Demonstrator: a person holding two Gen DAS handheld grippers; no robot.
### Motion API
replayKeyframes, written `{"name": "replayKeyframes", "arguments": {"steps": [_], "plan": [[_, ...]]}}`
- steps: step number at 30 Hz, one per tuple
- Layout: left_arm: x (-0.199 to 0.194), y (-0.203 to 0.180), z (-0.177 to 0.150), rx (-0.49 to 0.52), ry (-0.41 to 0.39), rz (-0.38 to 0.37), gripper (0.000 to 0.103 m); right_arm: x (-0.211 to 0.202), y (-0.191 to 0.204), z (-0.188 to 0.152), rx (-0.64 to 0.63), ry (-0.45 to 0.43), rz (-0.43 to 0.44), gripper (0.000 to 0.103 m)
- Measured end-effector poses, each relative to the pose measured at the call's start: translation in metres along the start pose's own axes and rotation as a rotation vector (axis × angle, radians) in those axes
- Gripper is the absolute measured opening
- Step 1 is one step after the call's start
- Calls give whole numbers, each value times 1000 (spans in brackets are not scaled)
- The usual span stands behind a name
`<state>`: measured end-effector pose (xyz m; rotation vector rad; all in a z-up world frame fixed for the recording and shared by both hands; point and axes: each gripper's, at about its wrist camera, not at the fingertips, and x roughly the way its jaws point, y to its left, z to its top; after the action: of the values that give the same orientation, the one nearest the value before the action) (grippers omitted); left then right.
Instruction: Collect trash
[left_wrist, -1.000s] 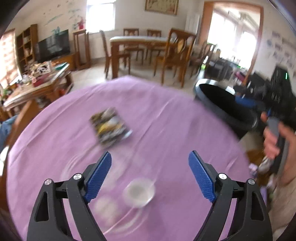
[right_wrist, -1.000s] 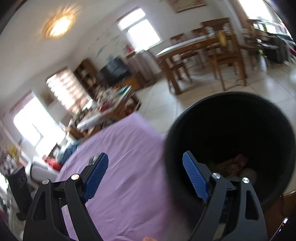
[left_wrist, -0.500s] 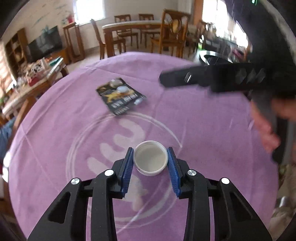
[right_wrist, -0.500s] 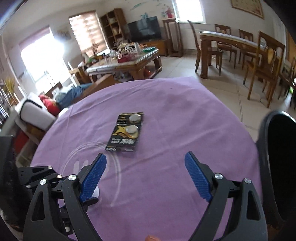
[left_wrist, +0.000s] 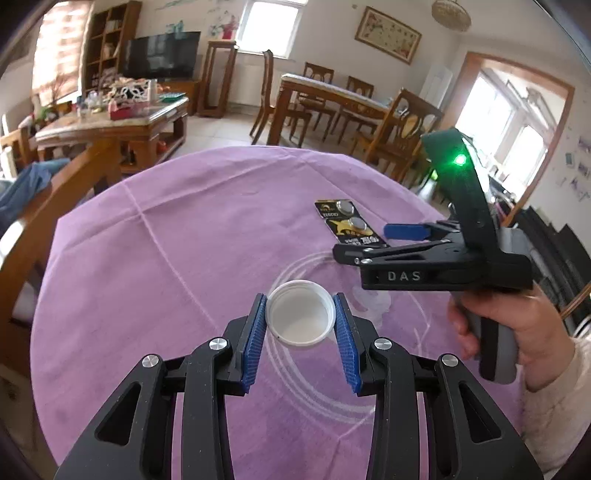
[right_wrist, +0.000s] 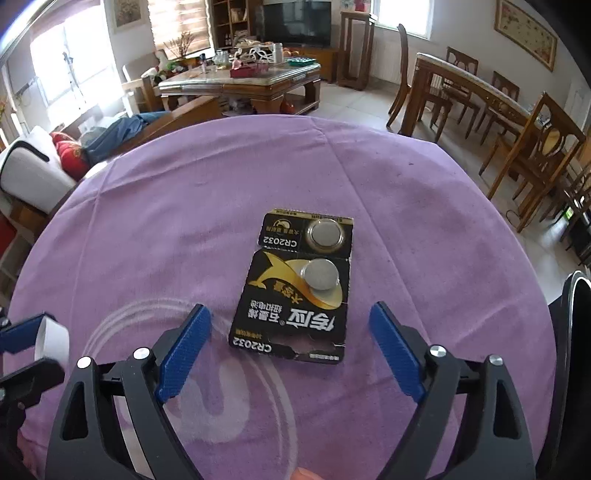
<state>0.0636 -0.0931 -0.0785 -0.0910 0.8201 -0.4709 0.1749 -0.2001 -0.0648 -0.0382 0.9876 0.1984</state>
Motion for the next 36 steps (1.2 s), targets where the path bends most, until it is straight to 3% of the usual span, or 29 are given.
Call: {"name": "replayKeyframes", "arguments": {"steps": [1,2,6,13,14,15,16,19,22,23,25,31,36], "plan": [[-1,1,0,-4,-4,-4,36,-2,1,0,-2,-6,4,64],[0,1,1,-3,-3,-16,36,-6,1,-1,-3,-10,10,62],[0,-1,-1,9,-3,-31,36,-9,0,-8,16,-18,30,62],[-4,2,-4,3,-11,-35,36,-35,-13,-18,95,-91,174,62],[-4,2,-5,7,-11,-36,36,-40,-12,-21,99,-102,181,53],[-6,2,-5,11,-11,-35,36,-45,-15,-23,102,-115,186,30],[-6,0,-5,21,-13,-32,36,-52,-19,-27,110,-126,191,17],[-5,-5,-5,45,-6,-26,36,-65,-34,-33,132,-155,214,18],[0,-13,-4,51,9,-29,36,-68,-45,-37,158,-155,231,25],[1,-15,-4,51,10,-27,36,-66,-46,-38,165,-146,250,54],[4,-17,-3,45,19,-31,36,-63,-41,-37,158,-134,280,98],[18,-13,10,34,40,-13,36,-42,-7,-37,8,-69,291,93],[13,3,20,-15,-2,15,36,-19,32,-36,-212,-57,123,92]]}}
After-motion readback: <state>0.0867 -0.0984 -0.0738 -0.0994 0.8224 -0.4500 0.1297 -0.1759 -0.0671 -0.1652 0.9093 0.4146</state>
